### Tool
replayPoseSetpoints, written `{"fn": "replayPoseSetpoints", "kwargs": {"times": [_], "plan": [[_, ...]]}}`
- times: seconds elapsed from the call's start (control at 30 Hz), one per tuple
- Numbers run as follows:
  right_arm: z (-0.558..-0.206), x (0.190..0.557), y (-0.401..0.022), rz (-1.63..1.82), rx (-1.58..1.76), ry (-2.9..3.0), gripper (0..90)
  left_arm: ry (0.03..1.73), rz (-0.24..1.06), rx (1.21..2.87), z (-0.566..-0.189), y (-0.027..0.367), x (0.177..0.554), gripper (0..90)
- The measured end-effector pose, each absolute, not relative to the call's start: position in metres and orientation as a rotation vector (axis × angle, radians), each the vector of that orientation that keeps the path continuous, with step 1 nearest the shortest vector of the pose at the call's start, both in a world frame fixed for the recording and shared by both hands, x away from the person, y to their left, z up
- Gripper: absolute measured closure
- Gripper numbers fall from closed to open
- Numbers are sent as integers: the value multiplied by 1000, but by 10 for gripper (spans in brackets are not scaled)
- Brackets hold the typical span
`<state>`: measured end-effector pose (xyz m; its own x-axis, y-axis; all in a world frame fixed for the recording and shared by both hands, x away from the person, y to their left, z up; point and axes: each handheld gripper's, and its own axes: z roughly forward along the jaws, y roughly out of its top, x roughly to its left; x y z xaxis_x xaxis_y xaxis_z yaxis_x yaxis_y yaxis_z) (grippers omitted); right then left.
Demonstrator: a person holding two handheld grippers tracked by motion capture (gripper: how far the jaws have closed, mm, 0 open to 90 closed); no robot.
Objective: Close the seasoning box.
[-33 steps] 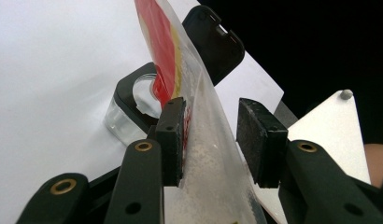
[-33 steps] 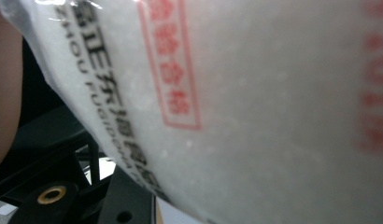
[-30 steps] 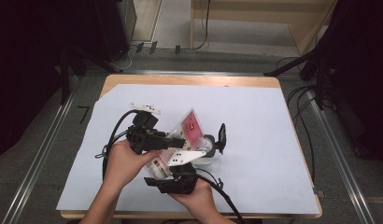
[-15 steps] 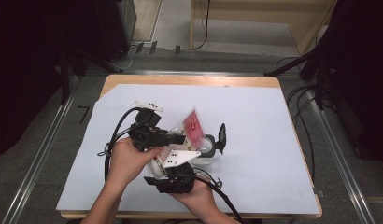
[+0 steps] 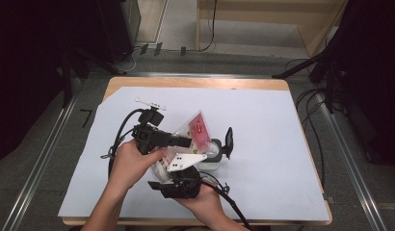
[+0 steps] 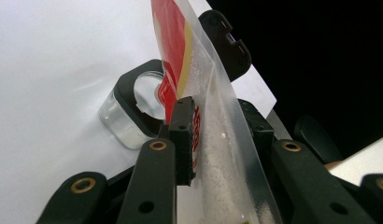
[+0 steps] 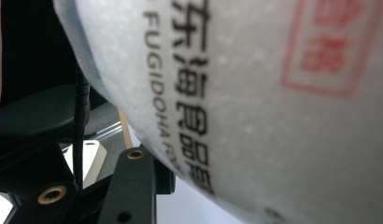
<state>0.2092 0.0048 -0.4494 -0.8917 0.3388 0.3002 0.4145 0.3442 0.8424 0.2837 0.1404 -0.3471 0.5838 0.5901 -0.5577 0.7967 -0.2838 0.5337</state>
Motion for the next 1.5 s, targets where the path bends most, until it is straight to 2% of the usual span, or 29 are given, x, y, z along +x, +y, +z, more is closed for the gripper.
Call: {"fn": "replayPoseSetpoints", "kwargs": {"times": [0.37, 0.57, 1.0, 1.5], "plan": [[-445, 212, 9, -1586, -694, -2516, 604, 1175, -384, 2026, -340, 136, 296, 746], [-440, 214, 7, -1603, -719, -2476, 617, 1131, -349, 2002, -340, 135, 296, 700], [-440, 213, 6, -1608, -725, -2476, 617, 1119, -304, 2041, -340, 133, 292, 728], [-438, 213, 5, -1614, -707, -2480, 617, 1125, -320, 2037, -340, 133, 295, 731]]}}
